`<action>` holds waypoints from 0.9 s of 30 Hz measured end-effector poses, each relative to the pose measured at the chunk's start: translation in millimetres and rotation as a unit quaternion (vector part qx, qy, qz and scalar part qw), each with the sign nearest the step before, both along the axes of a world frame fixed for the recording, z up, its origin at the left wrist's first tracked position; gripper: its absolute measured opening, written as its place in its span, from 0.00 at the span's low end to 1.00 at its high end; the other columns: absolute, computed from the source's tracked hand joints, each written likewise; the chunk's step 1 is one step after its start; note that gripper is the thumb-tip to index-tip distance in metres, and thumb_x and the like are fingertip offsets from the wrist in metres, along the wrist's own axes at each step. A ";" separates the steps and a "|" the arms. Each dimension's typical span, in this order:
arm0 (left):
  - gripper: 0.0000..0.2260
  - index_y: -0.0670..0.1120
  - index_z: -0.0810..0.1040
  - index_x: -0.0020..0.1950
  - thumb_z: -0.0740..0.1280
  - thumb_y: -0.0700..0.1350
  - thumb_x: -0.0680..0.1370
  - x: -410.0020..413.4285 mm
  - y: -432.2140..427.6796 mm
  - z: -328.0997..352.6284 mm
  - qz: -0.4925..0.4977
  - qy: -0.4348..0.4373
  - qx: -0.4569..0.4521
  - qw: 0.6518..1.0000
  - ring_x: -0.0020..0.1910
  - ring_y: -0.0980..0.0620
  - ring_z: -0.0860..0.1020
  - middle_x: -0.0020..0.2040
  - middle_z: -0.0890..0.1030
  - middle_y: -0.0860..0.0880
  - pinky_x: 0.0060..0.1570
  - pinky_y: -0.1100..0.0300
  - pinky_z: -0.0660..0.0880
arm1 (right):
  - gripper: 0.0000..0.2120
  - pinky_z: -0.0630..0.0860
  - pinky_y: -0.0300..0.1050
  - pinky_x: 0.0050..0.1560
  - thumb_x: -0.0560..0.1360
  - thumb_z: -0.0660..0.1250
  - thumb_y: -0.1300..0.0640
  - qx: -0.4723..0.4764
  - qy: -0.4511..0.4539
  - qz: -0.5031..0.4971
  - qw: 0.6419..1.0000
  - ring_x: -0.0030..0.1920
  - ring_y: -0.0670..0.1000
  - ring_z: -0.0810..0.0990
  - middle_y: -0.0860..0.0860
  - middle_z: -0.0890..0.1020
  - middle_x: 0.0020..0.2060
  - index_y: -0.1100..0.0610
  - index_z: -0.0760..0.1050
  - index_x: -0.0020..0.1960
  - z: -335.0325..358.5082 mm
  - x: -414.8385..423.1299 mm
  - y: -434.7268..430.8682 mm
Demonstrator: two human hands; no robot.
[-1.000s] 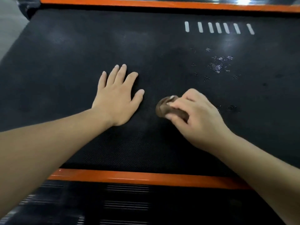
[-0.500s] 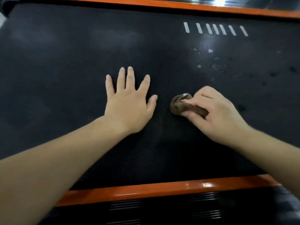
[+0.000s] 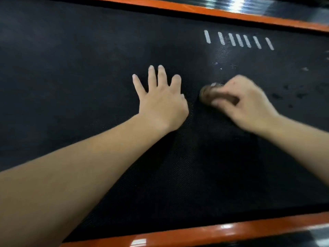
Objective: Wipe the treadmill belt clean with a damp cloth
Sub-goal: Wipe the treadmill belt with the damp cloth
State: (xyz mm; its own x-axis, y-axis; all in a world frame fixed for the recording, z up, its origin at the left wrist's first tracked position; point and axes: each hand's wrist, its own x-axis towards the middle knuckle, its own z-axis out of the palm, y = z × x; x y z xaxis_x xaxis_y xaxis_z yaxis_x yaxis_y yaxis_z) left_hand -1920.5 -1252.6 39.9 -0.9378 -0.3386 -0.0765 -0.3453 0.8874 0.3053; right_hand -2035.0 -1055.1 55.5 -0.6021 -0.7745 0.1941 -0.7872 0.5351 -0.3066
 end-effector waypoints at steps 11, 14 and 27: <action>0.26 0.50 0.57 0.80 0.51 0.57 0.83 -33.3 2.4 -14.8 0.045 0.044 -0.050 0.997 0.82 0.42 0.43 0.83 0.49 0.40 0.77 0.37 0.39 | 0.12 0.74 0.52 0.54 0.75 0.69 0.45 -0.033 -0.014 0.050 0.998 0.50 0.53 0.76 0.51 0.77 0.45 0.49 0.83 0.54 -7.5 -60.3 -34.4; 0.29 0.52 0.53 0.82 0.48 0.61 0.82 -33.5 4.5 -16.6 0.047 0.030 -0.071 0.996 0.82 0.43 0.42 0.83 0.48 0.41 0.77 0.37 0.39 | 0.11 0.72 0.50 0.49 0.75 0.68 0.42 -0.049 0.017 -0.048 0.998 0.49 0.57 0.77 0.54 0.78 0.45 0.49 0.80 0.48 -4.5 -116.9 -50.2; 0.33 0.59 0.48 0.82 0.41 0.69 0.79 -35.6 6.3 -11.7 0.041 0.002 -0.095 0.995 0.82 0.43 0.40 0.83 0.45 0.42 0.77 0.36 0.40 | 0.12 0.77 0.56 0.55 0.76 0.66 0.42 -0.062 -0.009 -0.231 0.971 0.53 0.58 0.79 0.53 0.80 0.52 0.49 0.80 0.52 3.3 -183.0 -107.9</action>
State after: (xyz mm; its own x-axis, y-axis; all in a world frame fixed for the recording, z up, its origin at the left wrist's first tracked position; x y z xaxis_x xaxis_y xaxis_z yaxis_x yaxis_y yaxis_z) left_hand -1956.1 -1246.2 28.2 -0.9068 -0.4216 -0.0008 -0.4178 0.8983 0.1358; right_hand -2218.0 -1163.0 58.8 -0.8836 -0.3923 0.2556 -0.4662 0.7877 -0.4026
